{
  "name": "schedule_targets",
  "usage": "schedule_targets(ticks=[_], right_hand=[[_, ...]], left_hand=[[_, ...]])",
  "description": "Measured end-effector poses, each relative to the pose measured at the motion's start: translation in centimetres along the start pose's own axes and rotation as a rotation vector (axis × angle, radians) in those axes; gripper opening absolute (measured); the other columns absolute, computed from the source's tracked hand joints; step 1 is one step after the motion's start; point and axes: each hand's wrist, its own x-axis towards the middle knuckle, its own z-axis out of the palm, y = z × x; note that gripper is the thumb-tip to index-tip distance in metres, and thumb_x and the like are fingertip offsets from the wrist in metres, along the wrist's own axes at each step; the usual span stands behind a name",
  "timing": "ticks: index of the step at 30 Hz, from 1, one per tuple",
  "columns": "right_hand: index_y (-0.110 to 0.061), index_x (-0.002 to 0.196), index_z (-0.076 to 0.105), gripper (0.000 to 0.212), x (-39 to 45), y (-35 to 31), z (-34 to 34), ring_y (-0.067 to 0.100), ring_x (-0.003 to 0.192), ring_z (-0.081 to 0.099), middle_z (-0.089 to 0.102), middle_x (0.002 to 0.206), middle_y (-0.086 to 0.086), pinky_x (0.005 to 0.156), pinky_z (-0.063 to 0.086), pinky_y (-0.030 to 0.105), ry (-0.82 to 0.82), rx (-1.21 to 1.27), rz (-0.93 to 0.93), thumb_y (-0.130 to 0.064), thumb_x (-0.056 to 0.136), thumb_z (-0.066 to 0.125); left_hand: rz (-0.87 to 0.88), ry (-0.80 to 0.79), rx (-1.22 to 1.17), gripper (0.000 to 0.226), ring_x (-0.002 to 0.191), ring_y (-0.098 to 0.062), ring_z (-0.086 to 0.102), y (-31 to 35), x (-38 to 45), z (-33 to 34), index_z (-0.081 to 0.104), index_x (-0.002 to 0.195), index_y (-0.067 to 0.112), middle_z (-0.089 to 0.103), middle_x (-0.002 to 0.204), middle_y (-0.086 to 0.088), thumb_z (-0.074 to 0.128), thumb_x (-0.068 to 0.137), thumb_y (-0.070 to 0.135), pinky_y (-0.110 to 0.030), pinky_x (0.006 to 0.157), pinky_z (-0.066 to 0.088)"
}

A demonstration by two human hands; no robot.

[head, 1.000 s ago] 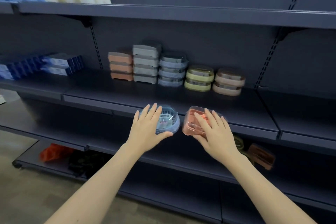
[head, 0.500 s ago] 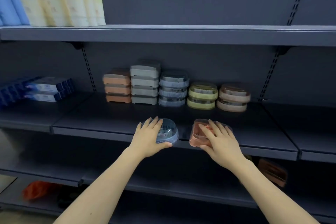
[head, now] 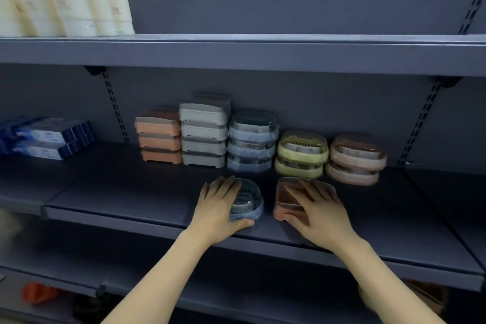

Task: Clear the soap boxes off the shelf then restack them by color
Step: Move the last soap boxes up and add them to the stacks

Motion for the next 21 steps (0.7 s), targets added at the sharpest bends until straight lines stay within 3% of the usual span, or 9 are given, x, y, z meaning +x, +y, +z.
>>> schedule_targets(ticks=[4, 7, 10, 13, 15, 18, 21], right_hand=[[-0.028, 0.122, 0.062, 0.062, 1.1, 0.2, 0.1, 0.033, 0.109, 0.061, 0.060, 0.128, 0.008, 0.086, 0.051, 0.049, -0.027, -0.004, 0.010, -0.066, 0.079, 0.039], [-0.029, 0.128, 0.057, 0.068, 1.6, 0.1, 0.3, 0.033, 0.120, 0.054, 0.053, 0.137, 0.006, 0.097, 0.044, 0.049, -0.043, 0.036, 0.035, -0.070, 0.081, 0.030], [-0.037, 0.144, 0.032, 0.079, 2.3, -0.3, 0.0, 0.025, 0.139, 0.029, 0.032, 0.152, -0.003, 0.112, 0.024, 0.039, -0.064, 0.086, 0.078, -0.076, 0.080, 0.007], [-0.043, 0.147, 0.013, 0.057, 3.7, -0.4, -1.3, 0.025, 0.134, 0.034, 0.038, 0.148, -0.003, 0.102, 0.034, 0.034, -0.137, 0.184, 0.197, -0.061, 0.093, 0.016], [-0.044, 0.145, 0.023, 0.050, 4.4, -0.5, -2.1, 0.025, 0.127, 0.044, 0.047, 0.141, -0.001, 0.093, 0.040, 0.032, -0.140, 0.174, 0.247, -0.055, 0.096, 0.020], [-0.035, 0.128, 0.053, 0.043, 4.8, -1.1, -2.0, 0.019, 0.117, 0.051, 0.056, 0.130, -0.006, 0.088, 0.039, 0.029, -0.086, 0.066, 0.241, -0.049, 0.099, 0.025], [-0.029, 0.113, 0.063, 0.048, 5.0, -1.7, -0.3, 0.022, 0.107, 0.057, 0.061, 0.120, -0.006, 0.088, 0.038, 0.031, -0.002, 0.013, 0.248, -0.048, 0.097, 0.023]], left_hand=[[0.014, -0.071, 0.022, 0.103, 0.145, -0.019, 0.000, -0.5, 0.9, 0.0, 0.010, 0.150, 0.024, 0.004, 0.158, 0.004, 0.049, 0.071, 0.077, -0.043, 0.117, -0.001], [0.064, -0.112, 0.060, 0.100, 0.146, -0.021, -0.003, -1.2, 1.6, 0.0, 0.005, 0.151, 0.022, -0.001, 0.159, 0.000, 0.054, 0.077, 0.069, -0.044, 0.116, -0.004], [0.089, -0.097, 0.081, 0.095, 0.146, -0.021, -0.002, -1.5, 2.1, -0.1, 0.004, 0.151, 0.021, 0.000, 0.159, -0.002, 0.052, 0.081, 0.065, -0.042, 0.115, -0.010], [0.092, -0.055, 0.095, 0.094, 0.146, -0.021, 0.000, -1.0, 2.2, 0.0, 0.005, 0.151, 0.019, 0.002, 0.159, -0.002, 0.050, 0.082, 0.065, -0.039, 0.115, -0.011], [0.084, -0.025, 0.068, 0.093, 0.145, -0.021, 0.002, -0.7, 2.3, 0.3, 0.006, 0.151, 0.019, 0.003, 0.159, -0.001, 0.049, 0.082, 0.066, -0.036, 0.116, -0.007], [0.100, 0.004, 0.035, 0.093, 0.145, -0.022, 0.005, -0.9, 2.6, 0.6, 0.010, 0.151, 0.018, 0.007, 0.158, -0.002, 0.050, 0.082, 0.066, -0.033, 0.116, -0.004], [0.117, 0.001, 0.015, 0.092, 0.146, -0.021, 0.004, -1.1, 2.9, 0.6, 0.010, 0.151, 0.019, 0.007, 0.158, -0.001, 0.050, 0.082, 0.065, -0.032, 0.116, -0.003]])
